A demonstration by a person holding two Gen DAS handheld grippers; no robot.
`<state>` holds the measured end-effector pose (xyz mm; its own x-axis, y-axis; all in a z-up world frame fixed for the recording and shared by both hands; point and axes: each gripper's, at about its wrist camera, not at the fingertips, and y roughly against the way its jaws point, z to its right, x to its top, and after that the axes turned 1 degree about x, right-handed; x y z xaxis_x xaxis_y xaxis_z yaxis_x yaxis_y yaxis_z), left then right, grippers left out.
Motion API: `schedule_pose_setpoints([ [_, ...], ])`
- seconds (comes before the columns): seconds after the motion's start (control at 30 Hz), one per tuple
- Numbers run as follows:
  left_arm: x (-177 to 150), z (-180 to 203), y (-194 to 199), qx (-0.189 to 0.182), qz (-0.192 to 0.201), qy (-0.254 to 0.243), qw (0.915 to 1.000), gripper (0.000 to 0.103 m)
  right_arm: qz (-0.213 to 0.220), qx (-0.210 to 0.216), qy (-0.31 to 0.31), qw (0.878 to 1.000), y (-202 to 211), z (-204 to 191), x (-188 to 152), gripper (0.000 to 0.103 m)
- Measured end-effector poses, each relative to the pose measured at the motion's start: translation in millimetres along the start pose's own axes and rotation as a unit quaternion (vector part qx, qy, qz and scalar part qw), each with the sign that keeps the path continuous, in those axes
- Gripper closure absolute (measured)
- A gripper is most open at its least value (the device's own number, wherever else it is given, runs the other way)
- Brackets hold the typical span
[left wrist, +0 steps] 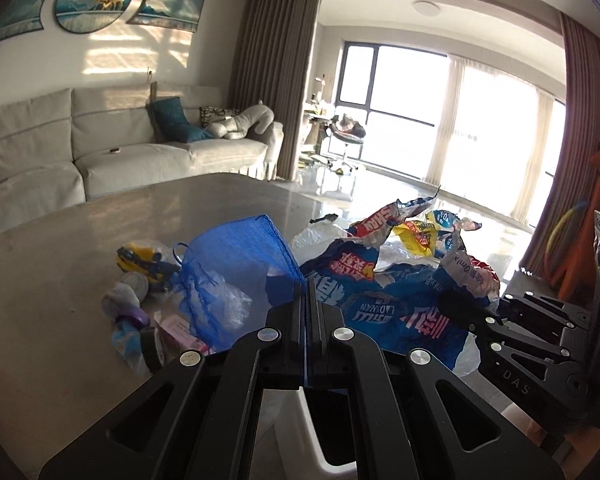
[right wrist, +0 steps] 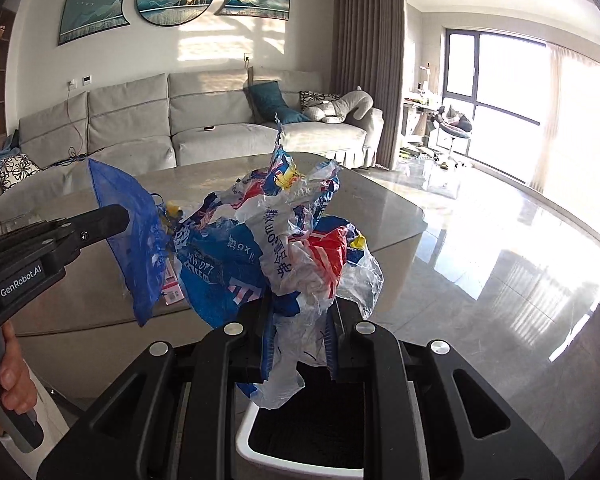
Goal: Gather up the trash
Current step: 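Lift both bag bundles and carry them over the white trash bin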
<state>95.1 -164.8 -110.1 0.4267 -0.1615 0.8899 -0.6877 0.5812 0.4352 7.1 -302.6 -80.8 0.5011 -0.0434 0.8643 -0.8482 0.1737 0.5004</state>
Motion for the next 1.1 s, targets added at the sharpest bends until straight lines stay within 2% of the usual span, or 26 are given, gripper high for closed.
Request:
schedule_pose_setpoints([
  [0.1,-9.4,26.8,-11.4,-0.026,-0.019,-0.016,0.9994,0.103,-0.008,-0.015,-0.007,1.000,3.6,15.0,-13.8,0.082],
  [0.2,-18.1,42.1,-18.9,-0.062,-0.044,-0.016,0.9970,0.103,-0.015,-0.026,-0.021,0.999,5.9,28.2,-27.1,0.082],
  [0.3,-22.1,53.7,-37.2,-0.083,-0.065,-0.019,0.9943,0.103,-0.020,-0.034,-0.039,0.998,6.5,42.7,-36.5,0.082],
  [0.73,-47.5,81.8,-86.9,-0.121,-0.121,-0.044,0.9842,0.103,-0.037,-0.080,-0.073,0.993,-3.0,72.3,-54.6,0.082],
  [0.93,-64.4,89.1,-108.4,-0.124,-0.144,-0.062,0.9798,0.103,-0.038,-0.102,-0.096,0.989,-8.5,89.1,-63.2,0.082],
  [1.1,-77.2,93.8,-121.7,-0.117,-0.173,-0.067,0.9756,0.103,-0.048,-0.097,-0.110,0.988,-17.2,99.0,-73.4,0.081],
])
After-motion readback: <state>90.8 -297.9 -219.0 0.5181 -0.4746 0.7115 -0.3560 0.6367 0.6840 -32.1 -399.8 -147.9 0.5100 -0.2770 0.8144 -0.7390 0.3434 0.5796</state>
